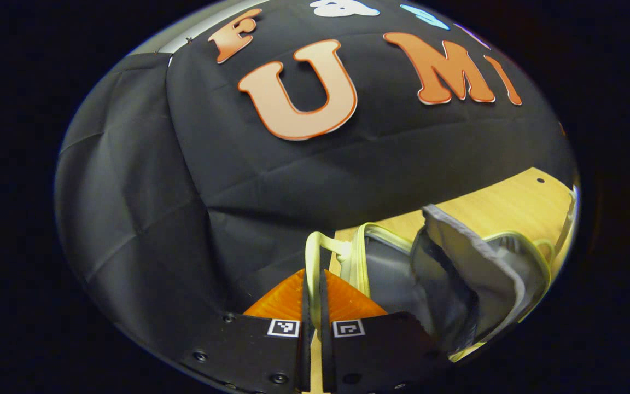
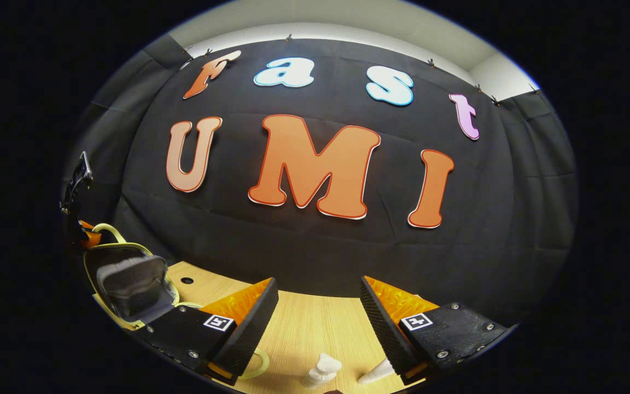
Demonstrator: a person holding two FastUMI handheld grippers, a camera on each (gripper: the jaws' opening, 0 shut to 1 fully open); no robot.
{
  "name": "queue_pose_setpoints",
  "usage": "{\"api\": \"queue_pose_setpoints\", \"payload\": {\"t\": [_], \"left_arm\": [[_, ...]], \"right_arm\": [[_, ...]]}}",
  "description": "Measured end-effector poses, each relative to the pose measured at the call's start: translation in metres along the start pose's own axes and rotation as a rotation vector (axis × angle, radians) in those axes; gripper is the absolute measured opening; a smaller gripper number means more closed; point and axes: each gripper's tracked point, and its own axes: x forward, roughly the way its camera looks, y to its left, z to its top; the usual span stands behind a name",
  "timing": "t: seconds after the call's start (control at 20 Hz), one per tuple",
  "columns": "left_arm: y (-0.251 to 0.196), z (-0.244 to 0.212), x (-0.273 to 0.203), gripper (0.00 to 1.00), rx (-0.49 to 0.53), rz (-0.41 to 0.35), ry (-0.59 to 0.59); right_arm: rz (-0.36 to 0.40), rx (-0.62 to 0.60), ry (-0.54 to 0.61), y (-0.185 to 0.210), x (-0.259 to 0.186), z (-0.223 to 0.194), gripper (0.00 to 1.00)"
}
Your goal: First open the suitcase, pack the skin care products into it, and then close the suitcase.
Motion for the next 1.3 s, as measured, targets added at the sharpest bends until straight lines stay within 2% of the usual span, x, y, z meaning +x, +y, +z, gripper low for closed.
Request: {"api": "queue_pose_setpoints", "payload": {"t": [0.2,0.35,0.45,0.5,0.6,0.7,0.8,0.9,1.0,1.05,1.2,1.3], "left_arm": [[0.010,-0.057,0.028,0.08,0.054,0.015,0.097],[0.010,-0.097,0.038,0.08,0.035,0.014,0.186],[0.014,-0.112,0.044,0.12,0.083,0.058,0.243],[0.019,-0.105,0.045,0.22,0.137,0.092,0.224],[0.010,-0.094,0.048,0.19,0.174,0.088,0.177],[-0.007,-0.077,0.038,0.22,0.164,0.063,0.142],[-0.024,-0.055,0.024,0.41,0.152,0.054,0.094],[-0.039,-0.035,0.010,0.47,0.171,0.033,0.056],[-0.054,-0.005,-0.003,0.71,0.209,0.027,-0.008],[-0.062,0.013,-0.012,0.72,0.214,0.021,-0.043],[-0.092,0.053,-0.046,0.93,0.182,-0.013,-0.133],[-0.122,0.074,-0.063,0.96,0.143,-0.054,-0.177]], "right_arm": [[-0.007,-0.016,0.014,0.007,-0.005,-0.002,0.95],[-0.011,-0.020,0.021,0.009,-0.010,0.000,0.95],[-0.009,-0.029,0.018,0.009,-0.013,0.001,0.95],[-0.005,-0.036,0.017,0.009,-0.014,0.002,0.95],[-0.002,-0.054,0.016,0.008,-0.014,0.003,0.95],[0.002,-0.054,0.010,0.004,-0.014,0.005,0.95],[0.012,-0.045,0.007,0.002,-0.014,0.003,0.95],[0.015,-0.045,0.005,-0.003,-0.015,0.002,0.95],[0.023,-0.044,0.000,-0.009,-0.014,0.001,0.95],[0.024,-0.045,-0.003,-0.012,-0.013,0.001,0.95],[0.027,-0.038,-0.012,-0.023,-0.013,-0.002,0.95],[0.046,-0.033,-0.014,-0.025,-0.013,-0.005,0.96]]}}
